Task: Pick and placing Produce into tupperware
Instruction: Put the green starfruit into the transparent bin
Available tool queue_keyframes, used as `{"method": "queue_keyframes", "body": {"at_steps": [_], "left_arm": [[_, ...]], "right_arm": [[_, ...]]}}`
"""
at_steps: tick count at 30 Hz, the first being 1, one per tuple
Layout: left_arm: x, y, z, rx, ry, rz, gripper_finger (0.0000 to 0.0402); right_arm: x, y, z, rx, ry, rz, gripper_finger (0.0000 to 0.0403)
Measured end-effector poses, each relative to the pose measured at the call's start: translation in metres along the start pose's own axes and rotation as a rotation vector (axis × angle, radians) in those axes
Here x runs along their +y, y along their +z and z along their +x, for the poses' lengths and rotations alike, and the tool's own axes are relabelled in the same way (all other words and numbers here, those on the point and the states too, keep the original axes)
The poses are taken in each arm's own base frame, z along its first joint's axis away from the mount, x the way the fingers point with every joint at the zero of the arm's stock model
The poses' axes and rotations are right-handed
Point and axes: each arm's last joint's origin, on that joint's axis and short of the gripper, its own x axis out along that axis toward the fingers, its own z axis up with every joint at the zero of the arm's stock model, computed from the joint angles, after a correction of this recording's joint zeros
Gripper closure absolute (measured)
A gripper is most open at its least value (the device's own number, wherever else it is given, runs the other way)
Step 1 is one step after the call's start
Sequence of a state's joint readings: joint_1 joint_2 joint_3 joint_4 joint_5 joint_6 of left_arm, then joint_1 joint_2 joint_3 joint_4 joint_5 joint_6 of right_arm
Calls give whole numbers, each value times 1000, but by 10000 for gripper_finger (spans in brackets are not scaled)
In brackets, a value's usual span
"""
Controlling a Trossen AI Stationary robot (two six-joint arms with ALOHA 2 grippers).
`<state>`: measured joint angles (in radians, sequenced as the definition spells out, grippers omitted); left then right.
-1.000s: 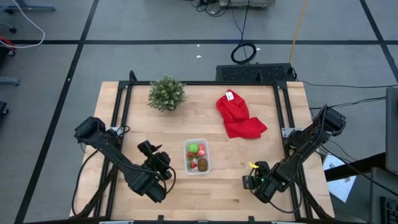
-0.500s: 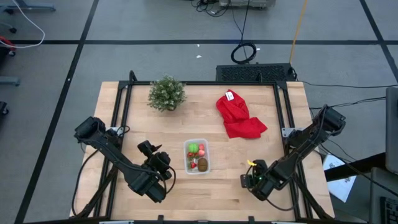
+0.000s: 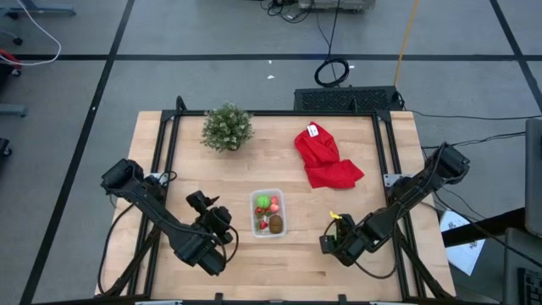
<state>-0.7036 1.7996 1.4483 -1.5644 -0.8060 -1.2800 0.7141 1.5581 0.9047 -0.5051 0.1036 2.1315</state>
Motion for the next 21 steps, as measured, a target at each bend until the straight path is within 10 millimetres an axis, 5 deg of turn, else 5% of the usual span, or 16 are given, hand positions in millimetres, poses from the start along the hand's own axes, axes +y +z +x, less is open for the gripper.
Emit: {"method": "queue_keyframes", "body": {"at_steps": [21], "left_arm": [[-2,-35,21,68,83,119,149]], "right_arm": [[63,47,-4,-55,410,-171,193]]}}
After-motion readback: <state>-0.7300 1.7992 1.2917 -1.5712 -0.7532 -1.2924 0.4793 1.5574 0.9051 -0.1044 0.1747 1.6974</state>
